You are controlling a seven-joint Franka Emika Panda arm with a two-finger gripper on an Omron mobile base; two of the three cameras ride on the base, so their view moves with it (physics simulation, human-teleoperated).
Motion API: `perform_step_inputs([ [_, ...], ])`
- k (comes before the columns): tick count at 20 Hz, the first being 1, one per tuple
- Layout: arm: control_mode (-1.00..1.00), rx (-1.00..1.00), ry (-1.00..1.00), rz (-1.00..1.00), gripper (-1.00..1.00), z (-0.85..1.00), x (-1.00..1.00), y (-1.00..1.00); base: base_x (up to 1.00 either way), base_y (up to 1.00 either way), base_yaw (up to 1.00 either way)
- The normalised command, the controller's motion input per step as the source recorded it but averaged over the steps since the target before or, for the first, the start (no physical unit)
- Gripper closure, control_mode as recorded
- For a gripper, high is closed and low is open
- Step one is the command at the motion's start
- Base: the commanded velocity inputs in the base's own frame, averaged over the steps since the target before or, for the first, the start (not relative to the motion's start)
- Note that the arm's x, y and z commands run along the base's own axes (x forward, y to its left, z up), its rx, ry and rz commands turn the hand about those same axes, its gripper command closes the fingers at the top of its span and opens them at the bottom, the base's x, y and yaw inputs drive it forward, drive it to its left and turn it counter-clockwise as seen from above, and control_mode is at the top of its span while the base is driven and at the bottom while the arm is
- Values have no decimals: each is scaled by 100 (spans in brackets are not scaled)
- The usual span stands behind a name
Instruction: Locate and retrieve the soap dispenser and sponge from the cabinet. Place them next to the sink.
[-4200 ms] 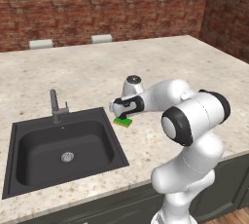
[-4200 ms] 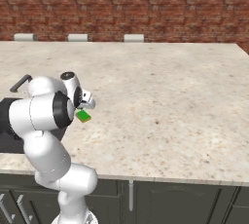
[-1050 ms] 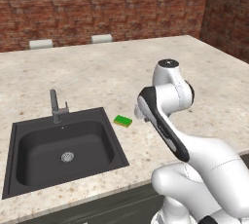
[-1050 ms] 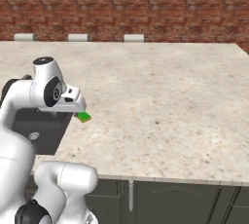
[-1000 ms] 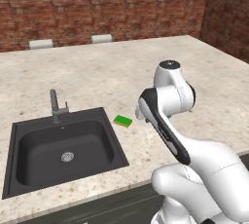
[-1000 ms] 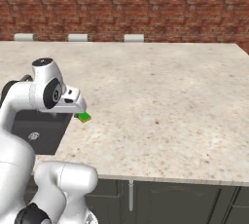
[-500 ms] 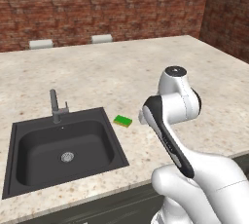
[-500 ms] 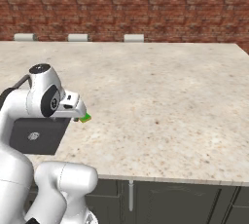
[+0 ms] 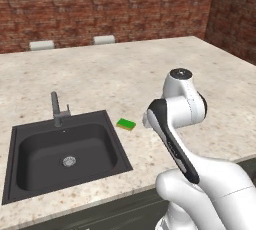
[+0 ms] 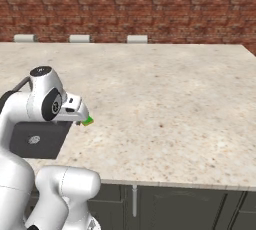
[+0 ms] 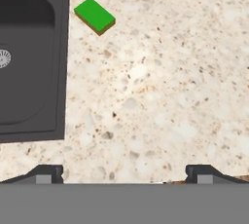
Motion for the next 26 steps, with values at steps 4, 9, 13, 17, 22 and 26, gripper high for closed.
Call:
perform_step_inputs([
  [4, 100, 0, 0, 0, -100, 0, 0, 0, 0, -8, -42],
  [9, 100, 0, 0, 0, -100, 0, 0, 0, 0, 0, -49],
  [13, 100, 0, 0, 0, -100, 0, 0, 0, 0, 0, -49],
  [17, 100, 0, 0, 0, -100, 0, 0, 0, 0, -1, -48],
  [22, 100, 0, 0, 0, -100, 0, 0, 0, -3, -12, -43],
  [26, 100, 0, 0, 0, -100, 0, 0, 0, 7, -23, -35],
])
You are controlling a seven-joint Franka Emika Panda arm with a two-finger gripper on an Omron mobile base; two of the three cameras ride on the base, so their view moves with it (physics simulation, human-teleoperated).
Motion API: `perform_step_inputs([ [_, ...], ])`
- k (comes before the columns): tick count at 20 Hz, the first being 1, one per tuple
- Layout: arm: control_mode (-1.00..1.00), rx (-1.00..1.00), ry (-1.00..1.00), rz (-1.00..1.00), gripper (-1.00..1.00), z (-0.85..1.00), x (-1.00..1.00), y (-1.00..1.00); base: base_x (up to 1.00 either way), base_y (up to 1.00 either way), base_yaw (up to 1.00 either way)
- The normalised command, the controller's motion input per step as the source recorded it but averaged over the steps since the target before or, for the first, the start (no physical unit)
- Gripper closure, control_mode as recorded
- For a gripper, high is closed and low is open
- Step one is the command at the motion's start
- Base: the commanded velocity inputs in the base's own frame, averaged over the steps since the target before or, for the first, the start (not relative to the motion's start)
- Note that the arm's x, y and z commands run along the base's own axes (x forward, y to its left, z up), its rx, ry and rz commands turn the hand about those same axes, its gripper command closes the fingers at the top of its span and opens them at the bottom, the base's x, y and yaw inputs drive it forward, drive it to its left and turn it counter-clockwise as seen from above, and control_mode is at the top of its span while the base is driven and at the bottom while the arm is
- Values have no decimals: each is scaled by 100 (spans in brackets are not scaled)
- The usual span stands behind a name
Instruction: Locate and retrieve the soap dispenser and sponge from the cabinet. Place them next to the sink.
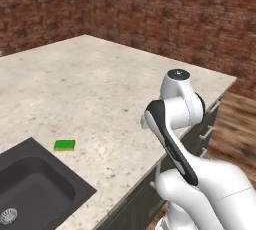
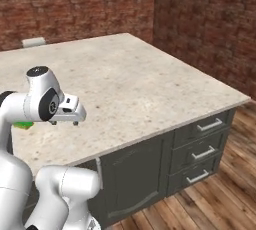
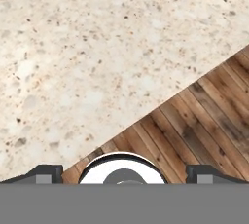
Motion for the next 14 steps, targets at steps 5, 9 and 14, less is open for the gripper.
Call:
perform_step_inputs([
  [5, 100, 0, 0, 0, -100, 0, 0, 0, 12, -22, -37],
  [9, 100, 0, 0, 0, -100, 0, 0, 0, 4, -19, -40],
  [14, 100, 0, 0, 0, -100, 0, 0, 0, 4, -18, -41],
])
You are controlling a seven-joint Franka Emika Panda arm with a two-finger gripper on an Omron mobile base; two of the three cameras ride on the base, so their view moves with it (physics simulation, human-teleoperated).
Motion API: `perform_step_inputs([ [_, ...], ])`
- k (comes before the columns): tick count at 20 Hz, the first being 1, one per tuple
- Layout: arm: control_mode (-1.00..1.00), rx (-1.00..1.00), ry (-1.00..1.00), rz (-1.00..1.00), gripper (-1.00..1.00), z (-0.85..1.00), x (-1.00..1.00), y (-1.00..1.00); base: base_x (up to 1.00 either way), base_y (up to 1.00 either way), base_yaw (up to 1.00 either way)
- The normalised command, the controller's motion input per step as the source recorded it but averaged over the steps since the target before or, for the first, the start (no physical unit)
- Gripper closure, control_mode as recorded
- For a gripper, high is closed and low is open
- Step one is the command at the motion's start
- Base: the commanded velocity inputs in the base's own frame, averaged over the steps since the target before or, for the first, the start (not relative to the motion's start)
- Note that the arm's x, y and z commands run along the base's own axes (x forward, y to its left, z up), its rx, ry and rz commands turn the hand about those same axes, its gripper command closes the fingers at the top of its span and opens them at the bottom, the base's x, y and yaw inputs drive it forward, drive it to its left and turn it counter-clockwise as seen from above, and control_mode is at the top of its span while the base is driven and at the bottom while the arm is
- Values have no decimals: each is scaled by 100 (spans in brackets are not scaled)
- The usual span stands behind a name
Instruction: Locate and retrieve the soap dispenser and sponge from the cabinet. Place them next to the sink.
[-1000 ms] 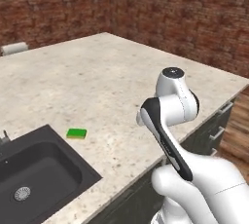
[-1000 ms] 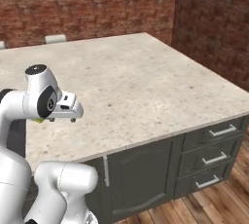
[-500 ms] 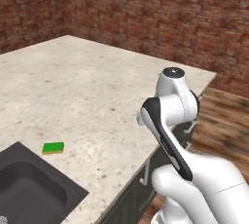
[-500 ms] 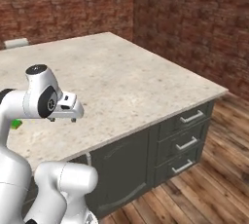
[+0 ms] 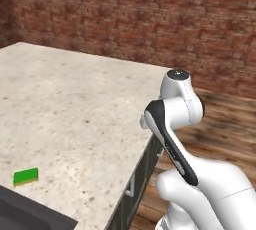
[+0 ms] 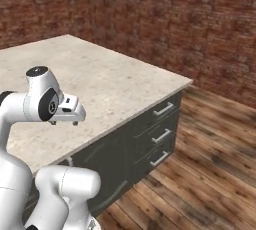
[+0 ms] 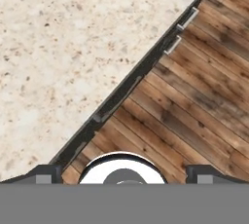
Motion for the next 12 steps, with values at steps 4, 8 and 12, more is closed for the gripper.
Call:
perform_step_inputs([
  [4, 100, 0, 0, 0, -100, 0, 0, 0, 1, -6, -42],
  [8, 100, 0, 0, 0, -100, 0, 0, 0, 5, -4, -41],
  [12, 100, 0, 0, 0, -100, 0, 0, 0, 10, 0, -41],
])
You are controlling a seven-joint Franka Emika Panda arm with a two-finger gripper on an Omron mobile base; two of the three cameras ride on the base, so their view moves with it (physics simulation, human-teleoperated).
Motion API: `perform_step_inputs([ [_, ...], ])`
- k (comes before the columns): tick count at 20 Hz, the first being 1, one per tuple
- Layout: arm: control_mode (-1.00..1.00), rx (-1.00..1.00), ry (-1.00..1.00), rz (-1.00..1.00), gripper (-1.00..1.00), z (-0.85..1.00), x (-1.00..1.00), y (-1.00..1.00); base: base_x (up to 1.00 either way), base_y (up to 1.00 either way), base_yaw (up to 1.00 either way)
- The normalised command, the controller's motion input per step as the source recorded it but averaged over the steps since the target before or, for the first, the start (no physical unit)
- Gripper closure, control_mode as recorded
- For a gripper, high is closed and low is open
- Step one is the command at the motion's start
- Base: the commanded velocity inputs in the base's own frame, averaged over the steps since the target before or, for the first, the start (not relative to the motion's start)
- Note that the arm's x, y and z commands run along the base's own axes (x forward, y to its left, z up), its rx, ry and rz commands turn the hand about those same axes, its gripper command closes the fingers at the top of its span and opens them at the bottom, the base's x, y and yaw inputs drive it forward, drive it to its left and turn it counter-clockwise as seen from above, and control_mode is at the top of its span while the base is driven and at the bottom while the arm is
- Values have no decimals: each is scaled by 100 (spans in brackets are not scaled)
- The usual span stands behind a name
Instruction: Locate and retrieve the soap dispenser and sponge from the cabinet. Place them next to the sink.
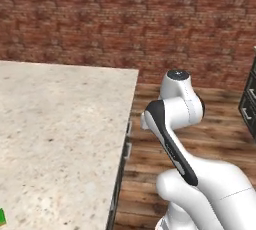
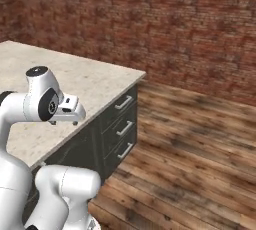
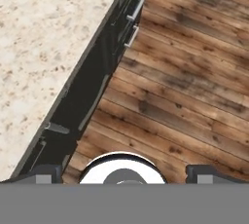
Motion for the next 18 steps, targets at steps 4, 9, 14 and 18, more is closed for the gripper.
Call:
perform_step_inputs([
  [4, 100, 0, 0, 0, -100, 0, 0, 0, 8, 0, -42],
  [9, 100, 0, 0, 0, -100, 0, 0, 0, 18, 6, -39],
  [14, 100, 0, 0, 0, -100, 0, 0, 0, 23, 11, -38],
  [18, 100, 0, 0, 0, -100, 0, 0, 0, 27, 16, -38],
])
